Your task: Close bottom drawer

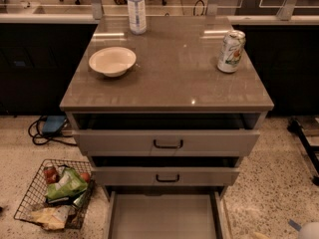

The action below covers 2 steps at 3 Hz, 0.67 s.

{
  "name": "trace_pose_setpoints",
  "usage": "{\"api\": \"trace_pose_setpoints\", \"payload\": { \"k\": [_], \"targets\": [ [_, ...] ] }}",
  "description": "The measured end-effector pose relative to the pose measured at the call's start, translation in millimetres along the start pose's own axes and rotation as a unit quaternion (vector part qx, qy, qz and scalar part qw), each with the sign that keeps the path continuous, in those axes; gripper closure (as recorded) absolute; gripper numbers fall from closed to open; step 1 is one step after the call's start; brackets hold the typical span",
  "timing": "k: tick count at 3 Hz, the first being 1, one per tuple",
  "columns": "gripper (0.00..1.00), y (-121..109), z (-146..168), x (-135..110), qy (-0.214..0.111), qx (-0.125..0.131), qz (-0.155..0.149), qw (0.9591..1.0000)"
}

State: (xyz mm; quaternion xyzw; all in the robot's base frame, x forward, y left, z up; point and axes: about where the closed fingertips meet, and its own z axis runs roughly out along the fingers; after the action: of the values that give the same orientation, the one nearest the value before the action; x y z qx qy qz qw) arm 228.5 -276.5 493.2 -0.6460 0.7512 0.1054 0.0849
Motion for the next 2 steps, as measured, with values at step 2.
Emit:
{"api": "trace_pose_setpoints", "payload": {
  "k": [2],
  "targets": [
    [0.0, -10, 58, 11, 0.007, 0.0, -0.007, 0.9999]
  ]
}}
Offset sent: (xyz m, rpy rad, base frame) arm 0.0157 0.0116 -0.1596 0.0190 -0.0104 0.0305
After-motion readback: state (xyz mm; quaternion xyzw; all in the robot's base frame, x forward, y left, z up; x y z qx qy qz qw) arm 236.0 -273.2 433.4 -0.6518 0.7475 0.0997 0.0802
